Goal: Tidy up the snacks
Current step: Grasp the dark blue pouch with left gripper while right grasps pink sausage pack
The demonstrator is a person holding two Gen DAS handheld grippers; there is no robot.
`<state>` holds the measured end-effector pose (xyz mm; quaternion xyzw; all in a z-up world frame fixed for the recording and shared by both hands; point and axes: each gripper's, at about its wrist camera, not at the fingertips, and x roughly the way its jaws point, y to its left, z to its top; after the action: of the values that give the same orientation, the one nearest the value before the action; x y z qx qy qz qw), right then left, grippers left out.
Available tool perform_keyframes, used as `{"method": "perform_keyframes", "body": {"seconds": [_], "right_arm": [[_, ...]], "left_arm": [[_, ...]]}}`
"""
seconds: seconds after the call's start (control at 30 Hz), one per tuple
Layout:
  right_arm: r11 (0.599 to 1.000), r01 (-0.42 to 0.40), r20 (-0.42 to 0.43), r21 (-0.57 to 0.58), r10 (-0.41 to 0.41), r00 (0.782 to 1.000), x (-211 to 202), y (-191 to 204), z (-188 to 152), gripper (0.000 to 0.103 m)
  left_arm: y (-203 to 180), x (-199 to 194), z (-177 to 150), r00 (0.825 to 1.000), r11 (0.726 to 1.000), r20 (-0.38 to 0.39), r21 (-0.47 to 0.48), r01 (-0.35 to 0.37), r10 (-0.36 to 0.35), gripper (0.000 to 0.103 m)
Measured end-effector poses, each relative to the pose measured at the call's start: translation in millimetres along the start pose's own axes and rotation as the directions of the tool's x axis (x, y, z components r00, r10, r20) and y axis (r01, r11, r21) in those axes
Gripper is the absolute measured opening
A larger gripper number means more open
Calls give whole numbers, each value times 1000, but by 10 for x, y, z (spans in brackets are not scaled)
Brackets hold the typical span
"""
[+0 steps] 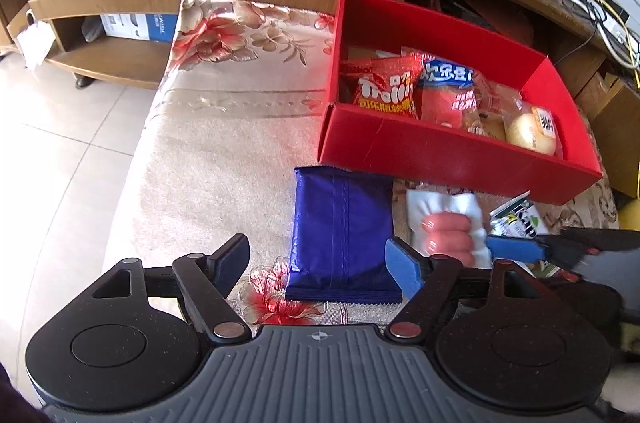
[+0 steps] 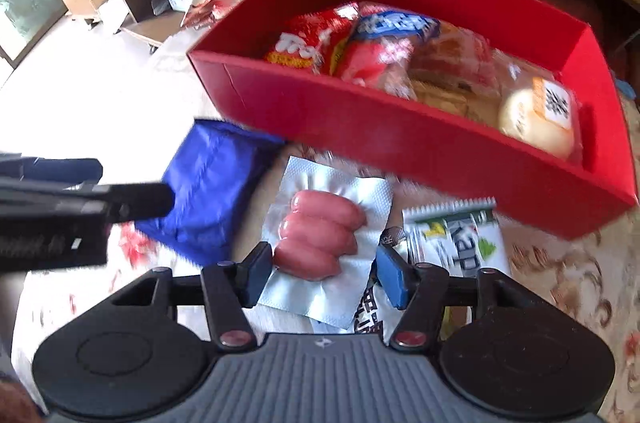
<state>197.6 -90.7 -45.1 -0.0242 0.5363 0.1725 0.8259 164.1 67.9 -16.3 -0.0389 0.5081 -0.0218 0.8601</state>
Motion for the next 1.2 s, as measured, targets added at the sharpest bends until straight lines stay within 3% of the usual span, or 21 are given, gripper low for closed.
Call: {"method": "perform_keyframes", "body": {"seconds": [0.07, 0.17, 0.33, 0.6, 0.73, 1.1, 1.2], "right_arm": [[1000, 2, -15, -3, -2, 1000, -80, -34, -90, 52], [1000, -6, -23, -5, 6, 1000, -233, -49, -191, 39], [1000, -6, -21, 26, 6, 1000, -384, -142, -303, 39], [995, -14, -5, 97, 15, 1000, -352, -221, -186, 42], [993, -17, -5, 116, 17, 1000, -310, -249, -146, 45], [987, -63, -26, 146, 67, 997, -121, -80, -21, 49], [990, -43, -28, 134, 47, 999, -69, -19, -15, 50]], "left_arm": [[-11, 43, -5, 1000, 1000, -15, 0, 3, -3, 80], [-44, 110, -8, 999, 1000, -33, 1, 6, -6, 80], [-138, 260, 0, 998, 1000, -59, 8, -15, 15, 80], [-326, 510, 85, 996, 997, -63, 44, -62, 65, 83], [-342, 480, 73, 994, 994, -58, 57, -88, 91, 75], [-81, 204, -96, 997, 999, -68, 1, -34, 34, 69], [-15, 171, -127, 997, 999, -69, -12, -30, 29, 69]]}}
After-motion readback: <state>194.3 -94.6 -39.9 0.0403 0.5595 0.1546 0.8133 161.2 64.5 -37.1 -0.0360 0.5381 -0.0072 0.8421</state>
